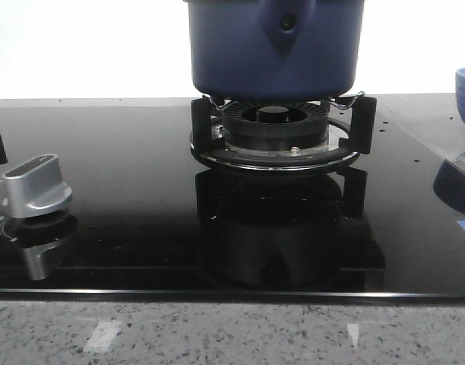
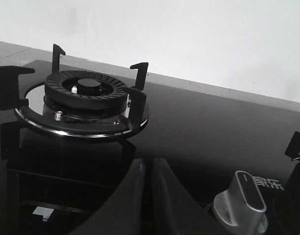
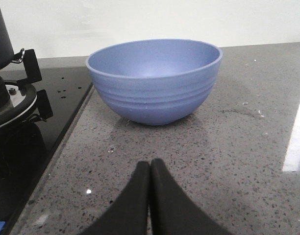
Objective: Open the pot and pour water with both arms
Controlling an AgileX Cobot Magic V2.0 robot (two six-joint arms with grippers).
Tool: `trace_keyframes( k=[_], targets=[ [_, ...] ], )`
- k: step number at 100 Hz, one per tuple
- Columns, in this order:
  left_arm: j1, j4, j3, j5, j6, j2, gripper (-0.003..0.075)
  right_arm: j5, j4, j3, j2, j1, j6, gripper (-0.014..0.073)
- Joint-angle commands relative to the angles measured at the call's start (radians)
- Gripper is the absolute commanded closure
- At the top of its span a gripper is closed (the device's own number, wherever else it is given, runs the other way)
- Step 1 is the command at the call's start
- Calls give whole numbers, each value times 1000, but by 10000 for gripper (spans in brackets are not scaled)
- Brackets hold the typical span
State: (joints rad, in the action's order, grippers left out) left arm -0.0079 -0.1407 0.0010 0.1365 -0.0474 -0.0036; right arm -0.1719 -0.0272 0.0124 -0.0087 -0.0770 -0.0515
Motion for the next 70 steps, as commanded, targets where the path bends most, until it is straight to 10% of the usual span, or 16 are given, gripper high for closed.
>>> trace_keyframes(
  k=[1,70],
  targets=[
    [-5,-1,31,-74,-10,-27,741,82,-6,25,-20,0,2,645],
    [-5,-65,31,-145,-10,-27,741,172,175,25,-20,0,2,645]
  ],
)
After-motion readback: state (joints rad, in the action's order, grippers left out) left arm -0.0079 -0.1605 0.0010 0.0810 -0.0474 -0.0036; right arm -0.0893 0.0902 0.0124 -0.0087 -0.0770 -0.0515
